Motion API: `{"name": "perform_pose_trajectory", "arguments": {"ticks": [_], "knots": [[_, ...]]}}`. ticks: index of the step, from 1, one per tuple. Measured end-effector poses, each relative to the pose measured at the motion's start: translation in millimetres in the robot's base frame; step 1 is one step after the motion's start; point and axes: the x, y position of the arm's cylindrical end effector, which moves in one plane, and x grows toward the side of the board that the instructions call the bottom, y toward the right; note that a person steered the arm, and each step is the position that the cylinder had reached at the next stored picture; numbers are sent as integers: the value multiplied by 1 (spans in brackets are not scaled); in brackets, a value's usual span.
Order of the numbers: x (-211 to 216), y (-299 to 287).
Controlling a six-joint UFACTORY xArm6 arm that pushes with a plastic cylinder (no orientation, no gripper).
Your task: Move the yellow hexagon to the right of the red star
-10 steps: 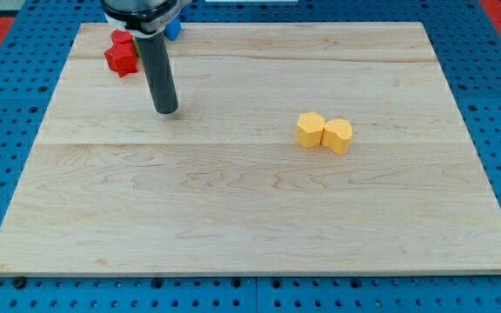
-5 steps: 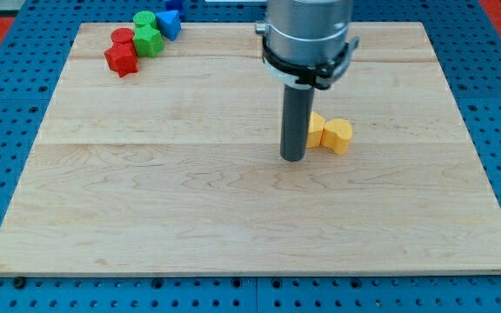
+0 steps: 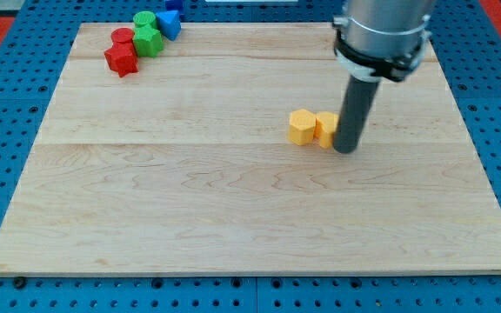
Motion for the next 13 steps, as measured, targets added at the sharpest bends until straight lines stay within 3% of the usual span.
{"name": "perform_pose_trajectory", "arguments": {"ticks": [2, 4, 6, 8, 9, 10, 12, 13], "knots": [[-22, -105], [-4, -116], [-96, -189], [-70, -145], [-12, -138], [-3, -154], [-51, -241], [-109, -243]]}}
